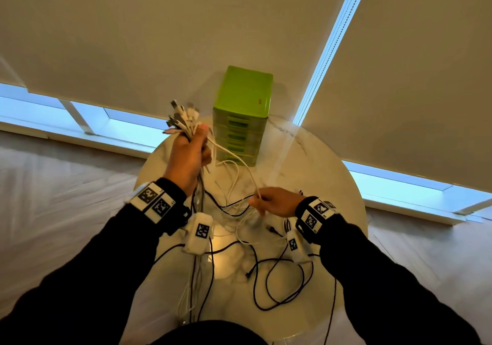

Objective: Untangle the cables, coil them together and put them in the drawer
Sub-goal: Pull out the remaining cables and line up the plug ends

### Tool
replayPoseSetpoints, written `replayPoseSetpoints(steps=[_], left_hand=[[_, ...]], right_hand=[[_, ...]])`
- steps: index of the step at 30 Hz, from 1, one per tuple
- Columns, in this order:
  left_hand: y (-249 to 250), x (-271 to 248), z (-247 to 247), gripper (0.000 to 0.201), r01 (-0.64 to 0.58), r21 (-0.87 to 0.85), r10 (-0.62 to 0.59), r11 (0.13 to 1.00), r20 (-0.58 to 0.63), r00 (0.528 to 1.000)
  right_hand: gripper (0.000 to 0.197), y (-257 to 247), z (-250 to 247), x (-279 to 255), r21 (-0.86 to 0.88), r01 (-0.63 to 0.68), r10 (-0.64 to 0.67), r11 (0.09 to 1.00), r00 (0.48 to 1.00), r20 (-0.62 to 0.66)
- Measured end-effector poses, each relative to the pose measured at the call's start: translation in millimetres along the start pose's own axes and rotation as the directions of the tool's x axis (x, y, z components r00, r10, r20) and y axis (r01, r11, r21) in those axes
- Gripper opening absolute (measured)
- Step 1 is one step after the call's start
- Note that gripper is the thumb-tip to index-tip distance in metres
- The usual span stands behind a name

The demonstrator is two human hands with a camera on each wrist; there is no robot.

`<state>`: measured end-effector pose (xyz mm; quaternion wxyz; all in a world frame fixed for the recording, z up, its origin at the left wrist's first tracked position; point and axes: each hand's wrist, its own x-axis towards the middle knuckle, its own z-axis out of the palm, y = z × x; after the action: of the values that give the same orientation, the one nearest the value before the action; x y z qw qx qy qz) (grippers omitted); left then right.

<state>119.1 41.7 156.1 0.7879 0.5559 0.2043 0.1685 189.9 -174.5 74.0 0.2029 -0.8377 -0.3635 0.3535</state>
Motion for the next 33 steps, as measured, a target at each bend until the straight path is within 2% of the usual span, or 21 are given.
replayPoseSetpoints(steps=[2,3,6,8,9,11,13,15,17,19,20,22,24,27,30,33], left_hand=[[10,7,-11,0.034,-0.040,-0.025,0.038,0.999,-0.064,0.997],[14,10,-17,0.033,-0.062,-0.037,0.058,0.997,-0.086,0.995],[22,14,-31,0.028,-0.110,-0.060,0.102,0.992,-0.121,0.987],[21,12,-33,0.027,-0.106,-0.059,0.099,0.993,-0.111,0.989],[18,9,-31,0.027,-0.095,-0.066,0.088,0.993,-0.098,0.991],[11,2,-21,0.030,-0.045,-0.099,0.041,0.994,-0.046,0.998],[3,-9,-6,0.030,0.031,-0.138,-0.025,0.990,0.049,0.998],[-6,-23,12,0.029,0.089,-0.147,-0.062,0.985,0.180,0.982],[-15,-36,33,0.028,0.109,-0.135,-0.064,0.985,0.301,0.951],[-24,-47,53,0.027,0.124,-0.105,-0.075,0.987,0.384,0.920],[-29,-52,64,0.026,0.136,-0.077,-0.092,0.988,0.421,0.903],[-40,-61,84,0.026,0.146,-0.025,-0.116,0.989,0.481,0.869],[-47,-68,100,0.029,0.134,0.015,-0.122,0.991,0.528,0.840],[-52,-80,126,0.029,0.126,0.070,-0.142,0.990,0.602,0.786],[-56,-90,147,0.025,0.120,0.108,-0.161,0.987,0.645,0.747],[-63,-100,164,0.022,0.096,0.153,-0.174,0.984,0.657,0.733]], right_hand=[[0.044,20,7,-3,-0.079,-0.091,0.098,0.993,0.991,0.086],[0.047,30,9,-5,-0.078,-0.116,0.121,0.990,0.991,0.055],[0.046,44,6,-8,0.053,-0.120,0.129,0.991,0.971,-0.203],[0.040,39,-3,-7,0.158,-0.076,0.121,0.984,0.948,-0.295],[0.034,34,-9,-7,0.157,-0.077,0.122,0.985,0.947,-0.298],[0.028,26,-18,-6,0.093,-0.161,0.181,0.983,0.945,-0.273],[0.037,25,-23,-10,0.054,-0.265,0.270,0.963,0.927,-0.259],[0.048,28,-22,-23,0.100,-0.313,0.329,0.944,0.897,-0.296],[0.066,29,-18,-44,0.171,-0.274,0.319,0.946,0.882,-0.349],[0.084,22,-11,-66,0.219,-0.131,0.203,0.967,0.914,-0.352],[0.087,16,-7,-80,0.250,-0.055,0.144,0.967,0.924,-0.354],[0.078,6,-1,-103,0.285,0.021,0.095,0.958,0.918,-0.386],[0.057,3,5,-118,0.315,0.030,0.134,0.949,0.865,-0.484],[0.033,11,13,-150,0.427,0.054,0.266,0.903,0.710,-0.652],[0.028,14,17,-183,0.453,0.052,0.333,0.890,0.604,-0.724],[0.026,17,14,-218,0.432,-0.002,0.378,0.902,0.486,-0.788]])
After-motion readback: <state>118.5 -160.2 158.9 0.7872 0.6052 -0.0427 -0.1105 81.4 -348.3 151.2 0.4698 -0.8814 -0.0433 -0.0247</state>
